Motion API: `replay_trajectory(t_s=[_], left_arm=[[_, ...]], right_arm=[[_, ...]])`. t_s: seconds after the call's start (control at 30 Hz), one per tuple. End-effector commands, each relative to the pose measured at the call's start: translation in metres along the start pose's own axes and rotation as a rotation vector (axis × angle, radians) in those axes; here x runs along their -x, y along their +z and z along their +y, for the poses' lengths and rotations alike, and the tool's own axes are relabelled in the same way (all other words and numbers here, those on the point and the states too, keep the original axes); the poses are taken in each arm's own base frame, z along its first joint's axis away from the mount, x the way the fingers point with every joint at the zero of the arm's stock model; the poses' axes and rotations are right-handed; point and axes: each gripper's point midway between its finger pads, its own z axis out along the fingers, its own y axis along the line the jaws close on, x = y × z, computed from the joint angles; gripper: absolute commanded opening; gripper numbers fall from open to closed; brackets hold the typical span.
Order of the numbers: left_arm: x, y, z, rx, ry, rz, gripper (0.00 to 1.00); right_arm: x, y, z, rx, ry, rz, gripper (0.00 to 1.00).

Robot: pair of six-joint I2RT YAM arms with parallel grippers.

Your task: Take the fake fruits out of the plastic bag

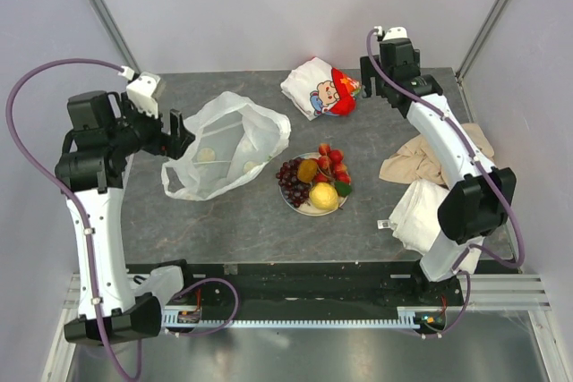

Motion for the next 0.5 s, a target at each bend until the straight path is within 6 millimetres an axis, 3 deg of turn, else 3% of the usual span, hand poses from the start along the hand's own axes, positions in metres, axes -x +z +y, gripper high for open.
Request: replay_trajectory(t_s=[0.0, 0.17, 0.23, 0.27, 0.4, 0.47], left_arm=[[0.035, 0.011, -0.014, -0.133, -0.050, -0.090, 0.96], [0.049, 0.039, -0.014, -0.212, -0.095, -0.138, 0.99], [0.046, 0.052, -0.017, -0.233, -0.113, -0.145, 0.99], [0.052, 0.058, -0.014, -0.224, -0.092, -0.177, 0.99], [0.043, 0.084, 0.007, -0.100, -0.200, -0.183, 0.99], [0.043, 0.089, 0.008, -0.104, -0.222, -0.196, 0.99]], right_arm=[[0.015, -0.034, -0.015, -0.047, 0.079, -0.048, 0.98], [-0.004, -0.044, -0.009, -0.008, 0.162, -0.025, 0.98], [-0.003, -0.041, -0.002, 0.023, 0.172, -0.029, 0.98], [0.000, -0.040, 0.000, 0.030, 0.182, -0.032, 0.98], [0.013, -0.032, 0.008, 0.056, 0.196, -0.046, 0.98], [0.013, -0.029, 0.016, 0.087, 0.204, -0.045, 0.98]])
